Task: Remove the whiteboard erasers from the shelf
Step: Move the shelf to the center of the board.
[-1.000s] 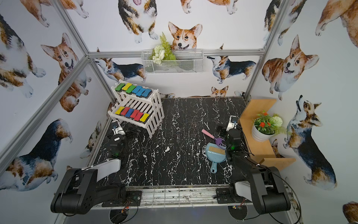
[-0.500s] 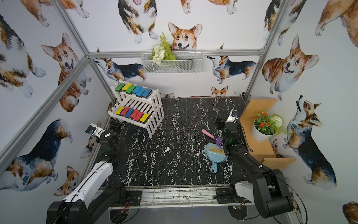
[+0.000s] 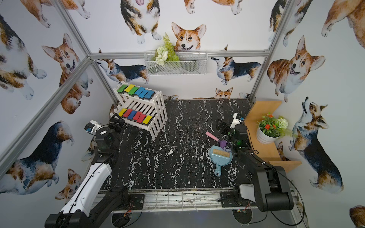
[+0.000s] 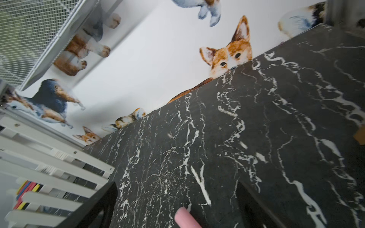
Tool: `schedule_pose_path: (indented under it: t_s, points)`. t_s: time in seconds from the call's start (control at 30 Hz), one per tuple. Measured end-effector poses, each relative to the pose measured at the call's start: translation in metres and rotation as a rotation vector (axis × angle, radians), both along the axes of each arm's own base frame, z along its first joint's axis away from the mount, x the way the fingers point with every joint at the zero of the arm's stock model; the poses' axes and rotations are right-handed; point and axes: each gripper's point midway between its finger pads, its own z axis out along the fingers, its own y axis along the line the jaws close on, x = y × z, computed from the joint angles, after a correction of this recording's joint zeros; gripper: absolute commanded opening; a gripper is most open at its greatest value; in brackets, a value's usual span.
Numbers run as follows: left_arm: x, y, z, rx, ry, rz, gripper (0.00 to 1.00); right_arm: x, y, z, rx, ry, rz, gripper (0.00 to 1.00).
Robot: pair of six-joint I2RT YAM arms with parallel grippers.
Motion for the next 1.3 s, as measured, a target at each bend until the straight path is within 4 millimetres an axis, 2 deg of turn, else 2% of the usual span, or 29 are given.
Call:
schedule_pose_path:
  t_s: [0.1,0.17,0.27,0.33,0.43,0.5,0.53,0.67,0.77,0.87,1.07,1.23,1.3]
  points:
    - [0.004,-0.005,0.006,0.009,0.011,-0.037,1.0,0.0,-0.005,0.01,0.003,-0.018,-0.032,1.0]
    - [0.009,-0.011,0.012,0.026,0.02,-0.074,1.0,0.004,-0.013,0.025,-0.034,-0.032,-0.086,1.0]
    - [0.021,-0.02,0.025,0.05,0.043,-0.138,1.0,0.01,-0.015,0.045,-0.161,-0.046,-0.193,1.0]
    - [0.028,-0.026,0.035,0.063,0.049,-0.179,1.0,0.013,-0.015,0.049,-0.264,-0.033,-0.264,1.0]
    - [0.036,-0.038,0.041,0.079,0.079,-0.254,1.0,0.014,-0.04,0.042,-0.311,0.052,-0.421,1.0]
    - [0.039,-0.047,0.038,0.085,0.115,-0.309,1.0,0.017,-0.048,0.035,-0.295,0.109,-0.442,1.0]
    - [0.039,-0.05,0.038,0.088,0.126,-0.328,1.0,0.021,-0.048,0.031,-0.288,0.122,-0.417,0.97]
    - [0.04,-0.066,0.036,0.107,0.197,-0.428,1.0,0.028,-0.029,0.005,-0.222,0.193,-0.277,1.0]
    - [0.033,-0.073,0.032,0.128,0.243,-0.477,1.0,0.032,0.006,0.0,-0.207,0.229,-0.168,1.0]
    - [0.02,-0.077,0.021,0.138,0.3,-0.504,1.0,0.032,0.065,0.009,-0.203,0.215,-0.013,1.0]
    - [0.0,-0.079,0.004,0.119,0.376,-0.518,1.0,0.007,0.17,0.001,-0.108,0.249,0.194,1.0]
    - [-0.009,-0.072,0.006,0.137,0.385,-0.481,1.0,-0.001,0.259,0.023,-0.056,0.196,0.333,1.0]
    - [-0.01,-0.071,0.001,0.134,0.403,-0.476,1.0,0.002,0.284,0.033,-0.045,0.168,0.357,0.99]
